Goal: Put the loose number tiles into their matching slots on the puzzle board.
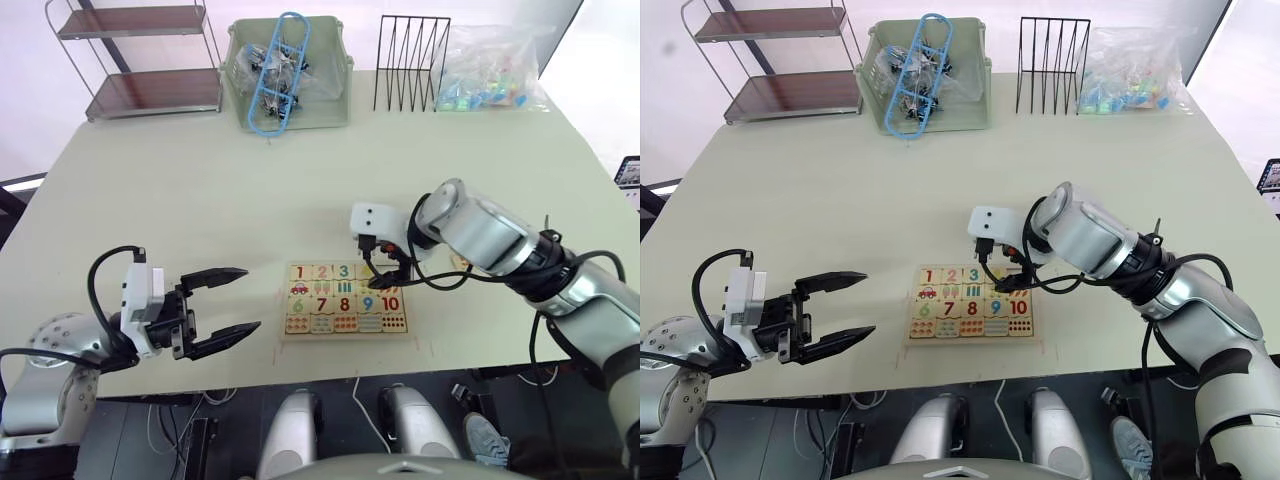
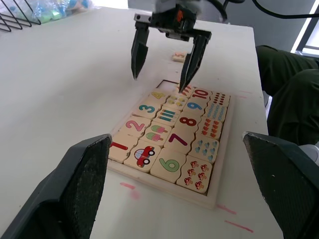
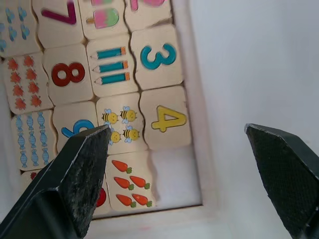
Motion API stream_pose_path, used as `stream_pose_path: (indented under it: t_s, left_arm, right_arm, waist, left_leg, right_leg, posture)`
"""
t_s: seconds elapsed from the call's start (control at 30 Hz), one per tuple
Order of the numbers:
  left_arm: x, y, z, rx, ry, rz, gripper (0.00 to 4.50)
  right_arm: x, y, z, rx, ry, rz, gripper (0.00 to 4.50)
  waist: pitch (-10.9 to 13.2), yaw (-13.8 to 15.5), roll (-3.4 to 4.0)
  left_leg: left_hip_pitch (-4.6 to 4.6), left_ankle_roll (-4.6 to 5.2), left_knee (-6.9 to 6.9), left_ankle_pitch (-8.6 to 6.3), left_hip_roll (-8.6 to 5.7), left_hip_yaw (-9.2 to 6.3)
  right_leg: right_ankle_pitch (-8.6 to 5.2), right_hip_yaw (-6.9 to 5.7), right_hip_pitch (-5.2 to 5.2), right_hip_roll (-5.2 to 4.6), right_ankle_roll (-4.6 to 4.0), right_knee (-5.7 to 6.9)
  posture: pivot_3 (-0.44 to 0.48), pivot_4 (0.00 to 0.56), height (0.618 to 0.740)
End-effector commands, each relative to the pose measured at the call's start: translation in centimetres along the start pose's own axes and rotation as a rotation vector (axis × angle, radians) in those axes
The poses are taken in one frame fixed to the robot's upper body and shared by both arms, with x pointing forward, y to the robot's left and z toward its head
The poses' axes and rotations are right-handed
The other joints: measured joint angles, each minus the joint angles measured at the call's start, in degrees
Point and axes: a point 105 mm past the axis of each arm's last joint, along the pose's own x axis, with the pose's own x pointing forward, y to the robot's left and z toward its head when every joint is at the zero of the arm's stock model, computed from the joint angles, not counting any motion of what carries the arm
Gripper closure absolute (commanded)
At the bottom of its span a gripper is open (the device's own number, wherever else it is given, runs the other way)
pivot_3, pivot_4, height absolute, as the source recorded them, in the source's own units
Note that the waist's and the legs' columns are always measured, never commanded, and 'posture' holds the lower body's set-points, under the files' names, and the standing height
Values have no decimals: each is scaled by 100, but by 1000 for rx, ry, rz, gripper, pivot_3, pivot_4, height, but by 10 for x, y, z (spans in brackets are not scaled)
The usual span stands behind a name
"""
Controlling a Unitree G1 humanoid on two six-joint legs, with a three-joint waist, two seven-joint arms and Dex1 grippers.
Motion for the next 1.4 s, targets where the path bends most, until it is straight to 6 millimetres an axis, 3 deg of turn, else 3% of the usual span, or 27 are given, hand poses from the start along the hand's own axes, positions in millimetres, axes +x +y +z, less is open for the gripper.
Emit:
stream_pose_path:
  t_s: [0.03,0.23,0.33,0.4,0.43,0.47,0.53,0.63,0.87,1.13,1.4]
  left_arm:
    - [-4,1,4,24,-7,-1,0]
    - [-10,-1,-2,21,-5,1,0]
    - [-12,-1,-4,21,-7,2,0]
    - [-12,0,-4,22,-12,5,0]
    - [-11,0,-4,23,-15,5,0]
    - [-11,0,-4,24,-16,4,0]
    - [-9,1,-3,26,-19,3,0]
    - [-6,2,0,31,-22,4,0]
    - [-3,4,3,34,-22,6,0]
    - [-4,4,-1,28,-23,7,0]
    - [-15,6,-13,9,-27,28,0]
  right_arm:
    - [-13,-2,11,-11,-117,-15,24]
    - [-16,-7,2,-9,-274,-44,24]
    - [-13,-7,-7,-16,-329,-58,752]
    - [-10,-9,-9,-5,-413,-72,1836]
    - [-9,-9,-9,8,-466,-71,1924]
    - [-9,-8,-10,15,-499,-72,2628]
    - [-6,-6,-12,5,-549,-67,2846]
    - [-1,-1,-19,-3,-578,-60,4322]
    - [15,11,-30,7,-620,-41,4424]
    - [42,14,-61,45,-510,-55,4424]
    - [18,10,-39,67,-695,-91,4424]
  waist:
    - [0,1,-1]
    - [0,6,-1]
    - [-1,7,-2]
    - [-1,7,-3]
    - [-1,2,-3]
    - [-1,4,-3]
    - [-2,8,-3]
    - [-1,11,-3]
    - [-2,8,-4]
    - [-5,12,-8]
    - [-5,17,-9]
  left_leg:
    - [0,0,0,0,0,1]
    - [-3,0,1,0,-2,8]
    - [-2,0,3,0,-2,11]
    - [-2,0,5,0,-2,13]
    - [-2,0,5,0,-2,13]
    - [-1,0,6,0,-2,16]
    - [-1,0,6,0,-1,16]
    - [-2,0,7,0,-1,15]
    - [0,0,8,0,-1,14]
    - [9,0,10,1,-2,17]
    - [12,0,13,2,-2,15]
  right_leg:
    - [0,0,0,0,0,0]
    - [0,-2,0,0,0,-1]
    - [0,-2,2,1,1,0]
    - [0,-4,3,2,1,1]
    - [0,-4,4,3,1,0]
    - [1,-3,5,6,1,2]
    - [1,-3,5,7,1,2]
    - [1,-3,7,8,1,2]
    - [1,-3,8,10,2,5]
    - [1,-1,16,10,2,7]
    - [3,-2,21,12,1,10]
  posture:
    - [0,150,740]
    - [0,150,740]
    - [0,150,740]
    - [0,150,740]
    - [0,150,740]
    - [0,150,740]
    - [0,150,740]
    - [0,150,740]
    - [0,150,740]
    - [0,150,740]
    - [0,150,740]
